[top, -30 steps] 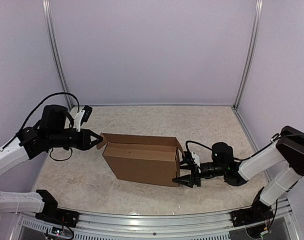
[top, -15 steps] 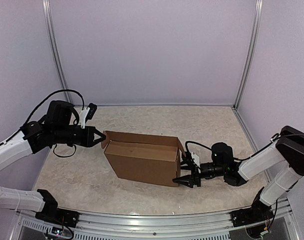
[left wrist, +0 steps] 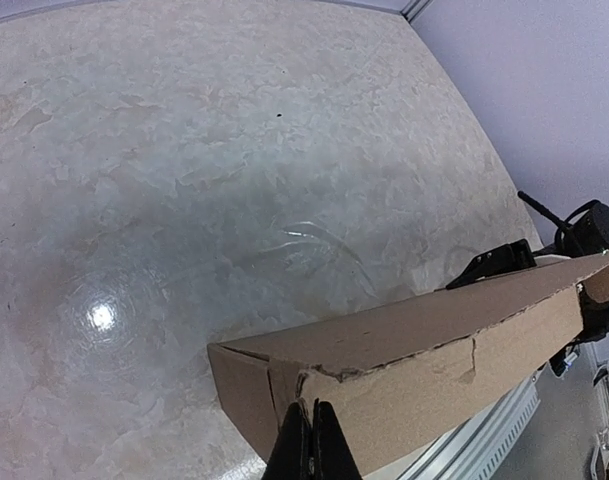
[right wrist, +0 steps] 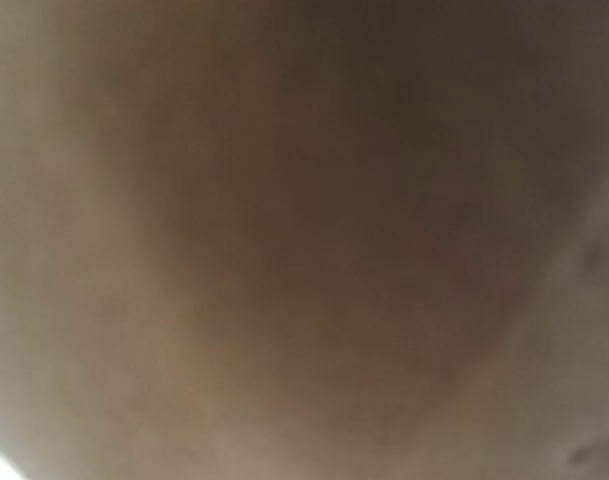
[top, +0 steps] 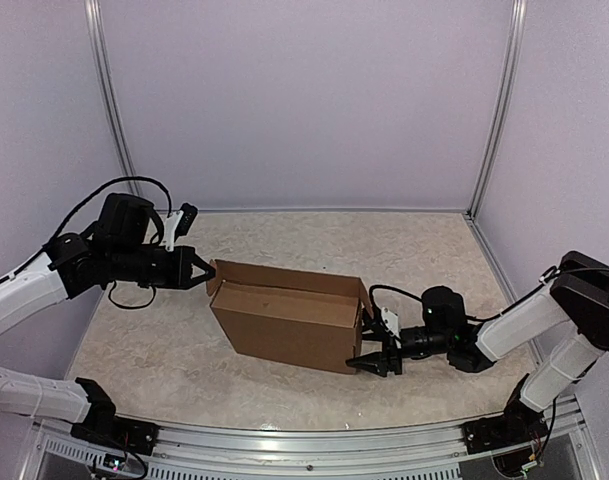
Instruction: Fold the paper box
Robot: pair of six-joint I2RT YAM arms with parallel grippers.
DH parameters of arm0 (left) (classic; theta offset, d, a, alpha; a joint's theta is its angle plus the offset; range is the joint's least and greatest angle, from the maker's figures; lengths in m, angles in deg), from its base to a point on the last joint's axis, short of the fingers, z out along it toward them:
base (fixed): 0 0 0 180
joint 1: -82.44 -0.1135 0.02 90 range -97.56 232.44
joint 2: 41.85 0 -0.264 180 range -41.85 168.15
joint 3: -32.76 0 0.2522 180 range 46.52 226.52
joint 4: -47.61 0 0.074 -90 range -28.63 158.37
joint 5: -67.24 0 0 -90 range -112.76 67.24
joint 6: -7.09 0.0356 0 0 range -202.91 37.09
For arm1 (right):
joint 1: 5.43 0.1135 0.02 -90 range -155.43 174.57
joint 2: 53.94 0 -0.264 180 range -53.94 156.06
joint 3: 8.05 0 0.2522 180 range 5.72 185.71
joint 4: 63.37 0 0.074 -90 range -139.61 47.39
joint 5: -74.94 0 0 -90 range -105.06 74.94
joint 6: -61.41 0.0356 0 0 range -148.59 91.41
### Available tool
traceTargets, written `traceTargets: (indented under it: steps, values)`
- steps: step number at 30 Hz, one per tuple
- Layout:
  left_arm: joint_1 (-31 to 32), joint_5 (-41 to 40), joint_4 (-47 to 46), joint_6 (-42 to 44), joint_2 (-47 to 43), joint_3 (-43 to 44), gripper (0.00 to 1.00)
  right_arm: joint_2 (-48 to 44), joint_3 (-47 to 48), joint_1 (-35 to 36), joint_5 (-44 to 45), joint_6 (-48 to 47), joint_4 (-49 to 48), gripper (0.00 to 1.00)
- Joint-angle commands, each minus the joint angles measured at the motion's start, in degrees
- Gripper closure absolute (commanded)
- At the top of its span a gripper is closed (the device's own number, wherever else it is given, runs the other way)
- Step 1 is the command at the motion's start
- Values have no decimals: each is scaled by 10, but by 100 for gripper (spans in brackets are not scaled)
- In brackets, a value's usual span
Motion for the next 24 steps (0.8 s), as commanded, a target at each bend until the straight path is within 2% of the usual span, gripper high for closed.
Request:
traceTargets:
  steps: [1, 13, 24]
  values:
    - [8, 17, 18, -23, 4, 21, 100, 13, 12, 6, 26, -9, 20, 97]
    - [17, 10, 13, -55, 18, 1, 100, 18, 19, 10, 43, -15, 37, 96]
    - [35, -59, 37, -19, 6, -26, 100, 16, 18, 11, 44, -15, 37, 96]
